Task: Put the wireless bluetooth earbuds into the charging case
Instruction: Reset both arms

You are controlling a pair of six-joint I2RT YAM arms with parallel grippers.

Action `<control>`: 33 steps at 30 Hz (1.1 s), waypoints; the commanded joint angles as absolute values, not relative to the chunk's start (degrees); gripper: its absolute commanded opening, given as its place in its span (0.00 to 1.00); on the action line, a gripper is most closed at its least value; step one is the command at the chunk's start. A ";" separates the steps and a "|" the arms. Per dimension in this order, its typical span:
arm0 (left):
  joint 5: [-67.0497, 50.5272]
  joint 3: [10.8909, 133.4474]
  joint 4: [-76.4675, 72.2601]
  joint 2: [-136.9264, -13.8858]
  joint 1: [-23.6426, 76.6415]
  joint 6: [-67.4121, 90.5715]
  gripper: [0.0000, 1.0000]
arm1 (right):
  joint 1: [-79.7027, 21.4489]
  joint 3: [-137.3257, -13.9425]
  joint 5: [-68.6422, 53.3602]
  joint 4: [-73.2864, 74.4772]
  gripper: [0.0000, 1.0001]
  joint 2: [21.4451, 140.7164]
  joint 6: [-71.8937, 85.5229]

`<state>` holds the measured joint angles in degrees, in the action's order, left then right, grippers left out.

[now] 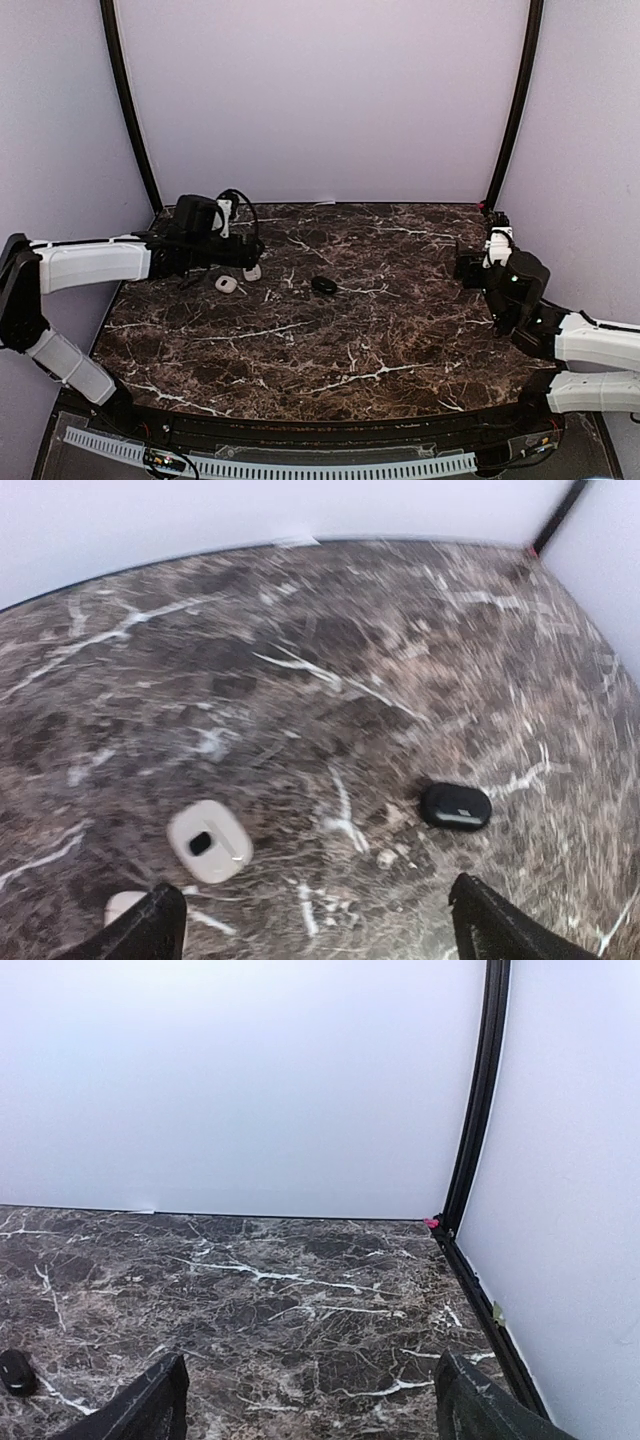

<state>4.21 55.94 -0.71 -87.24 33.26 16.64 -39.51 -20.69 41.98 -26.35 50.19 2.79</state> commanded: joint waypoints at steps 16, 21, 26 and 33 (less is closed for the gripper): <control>26.46 12.06 -66.42 -74.81 13.17 -8.63 0.99 | -9.63 -5.20 13.97 -73.23 0.84 71.91 -6.15; 20.78 9.48 -77.30 -80.25 8.90 -6.22 0.99 | -4.47 -4.94 10.61 -93.16 0.85 89.28 -1.38; 12.44 10.18 -86.14 -90.28 3.36 -1.85 0.99 | -3.78 -10.28 8.77 -81.32 0.99 88.55 -1.11; 8.60 11.61 -82.04 -90.21 2.49 -1.85 0.99 | -3.41 -10.81 12.42 -79.35 0.99 88.14 0.85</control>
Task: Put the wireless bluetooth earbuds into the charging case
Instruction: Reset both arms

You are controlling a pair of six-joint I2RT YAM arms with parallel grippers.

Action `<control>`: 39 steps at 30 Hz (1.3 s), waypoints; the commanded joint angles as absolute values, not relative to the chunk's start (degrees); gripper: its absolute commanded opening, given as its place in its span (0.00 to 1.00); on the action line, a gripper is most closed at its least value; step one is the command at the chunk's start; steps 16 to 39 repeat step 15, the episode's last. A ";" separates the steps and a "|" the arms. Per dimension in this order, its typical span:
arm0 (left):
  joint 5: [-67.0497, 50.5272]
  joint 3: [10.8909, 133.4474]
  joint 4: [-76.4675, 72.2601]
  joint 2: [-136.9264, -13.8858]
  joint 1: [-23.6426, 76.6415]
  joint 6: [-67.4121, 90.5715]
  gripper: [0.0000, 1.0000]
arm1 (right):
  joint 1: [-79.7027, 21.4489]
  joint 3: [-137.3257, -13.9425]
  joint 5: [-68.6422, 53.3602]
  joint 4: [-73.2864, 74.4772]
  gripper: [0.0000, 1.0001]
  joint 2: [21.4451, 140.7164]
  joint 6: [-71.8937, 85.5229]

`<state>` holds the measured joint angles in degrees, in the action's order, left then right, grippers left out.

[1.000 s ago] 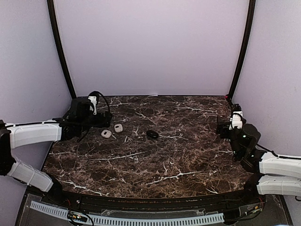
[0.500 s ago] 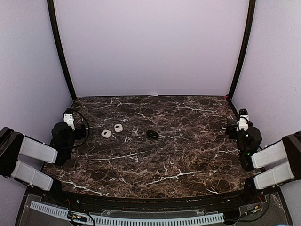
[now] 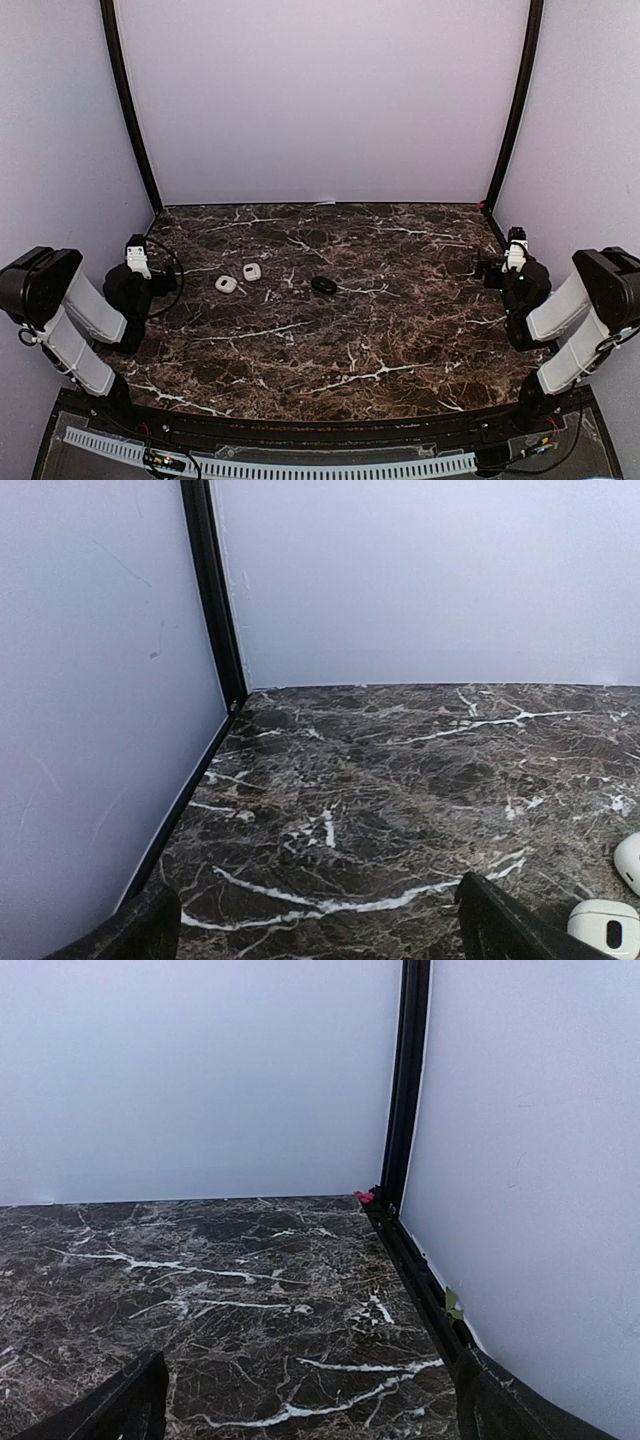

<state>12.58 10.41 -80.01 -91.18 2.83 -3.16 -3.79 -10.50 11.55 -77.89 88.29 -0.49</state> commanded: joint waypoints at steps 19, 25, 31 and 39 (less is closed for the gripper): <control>8.48 11.25 -84.20 -90.88 2.38 -2.31 0.99 | -3.28 -11.22 11.15 -78.67 0.99 88.34 0.62; 8.48 11.25 -84.20 -90.88 2.38 -2.31 0.99 | -3.28 -11.22 11.15 -78.67 0.99 88.34 0.62; 8.48 11.25 -84.20 -90.88 2.38 -2.31 0.99 | -3.28 -11.22 11.15 -78.67 0.99 88.34 0.62; 8.48 11.25 -84.20 -90.88 2.38 -2.31 0.99 | -3.28 -11.22 11.15 -78.67 0.99 88.34 0.62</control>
